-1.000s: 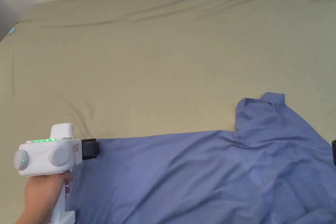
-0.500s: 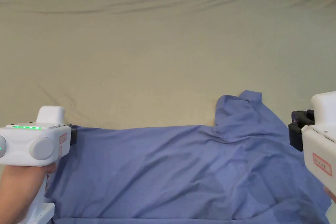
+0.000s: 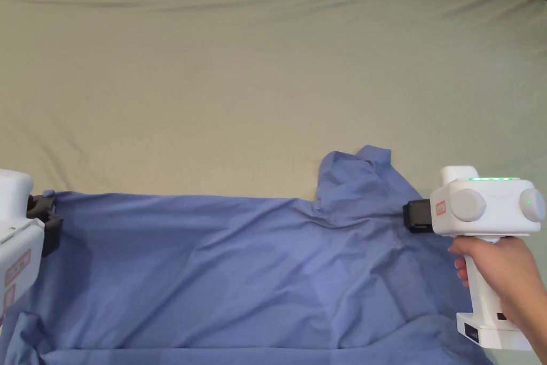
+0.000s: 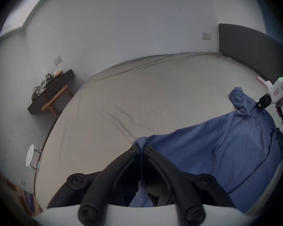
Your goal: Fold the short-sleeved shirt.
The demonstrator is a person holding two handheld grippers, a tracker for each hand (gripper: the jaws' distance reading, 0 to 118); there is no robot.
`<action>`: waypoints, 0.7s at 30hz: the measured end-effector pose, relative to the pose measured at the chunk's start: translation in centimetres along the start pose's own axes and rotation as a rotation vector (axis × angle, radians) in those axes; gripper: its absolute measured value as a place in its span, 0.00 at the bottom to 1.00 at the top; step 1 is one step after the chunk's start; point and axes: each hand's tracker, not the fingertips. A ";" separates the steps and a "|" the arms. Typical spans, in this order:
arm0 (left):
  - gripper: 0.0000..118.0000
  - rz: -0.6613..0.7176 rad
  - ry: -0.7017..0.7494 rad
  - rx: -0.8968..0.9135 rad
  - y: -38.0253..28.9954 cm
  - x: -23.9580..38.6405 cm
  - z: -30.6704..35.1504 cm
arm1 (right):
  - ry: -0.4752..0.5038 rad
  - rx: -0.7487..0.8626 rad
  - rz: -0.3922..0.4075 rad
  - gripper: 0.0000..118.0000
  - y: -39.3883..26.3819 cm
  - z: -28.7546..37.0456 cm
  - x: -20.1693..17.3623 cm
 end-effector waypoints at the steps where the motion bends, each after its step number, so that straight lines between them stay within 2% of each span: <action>1: 0.01 -0.002 0.001 -0.006 -0.1 0.0 -0.1 | 0.015 -0.033 0.007 0.89 -0.3 -0.4 -0.4; 2: 0.01 0.002 -0.002 -0.014 -0.1 -0.1 -0.2 | 0.070 0.014 -0.027 0.83 -0.4 -0.1 -0.2; 3: 0.01 0.009 -0.003 -0.020 -0.2 -0.3 -0.3 | 0.075 0.030 -0.055 0.65 -0.4 0.5 0.0; 4: 0.01 0.017 -0.002 -0.027 -0.6 -0.3 -0.5 | 0.125 0.021 -0.042 0.31 -0.3 1.1 0.0; 5: 0.01 0.019 0.002 -0.033 -0.6 -0.4 -0.7 | 0.232 0.041 -0.039 0.05 -0.7 2.0 -0.4; 6: 0.01 0.019 0.006 -0.034 -0.7 -0.5 -0.8 | 0.252 0.056 -0.017 0.05 -0.7 2.4 -0.7; 8: 0.01 0.019 0.017 -0.044 -0.8 -0.6 -0.8 | 0.107 0.077 0.112 0.05 -0.9 3.6 -2.2; 9: 0.01 0.019 0.019 -0.042 -0.7 -0.8 -0.7 | 0.101 0.096 0.144 0.05 -1.0 4.2 -2.4; 14: 0.01 0.039 0.037 -0.025 -0.2 -2.0 1.6 | 0.192 0.178 0.041 0.05 -1.2 9.5 0.3; 21: 0.01 0.049 0.032 -0.012 -1.0 -3.4 6.6 | 0.223 0.212 0.095 0.05 -5.1 19.5 3.7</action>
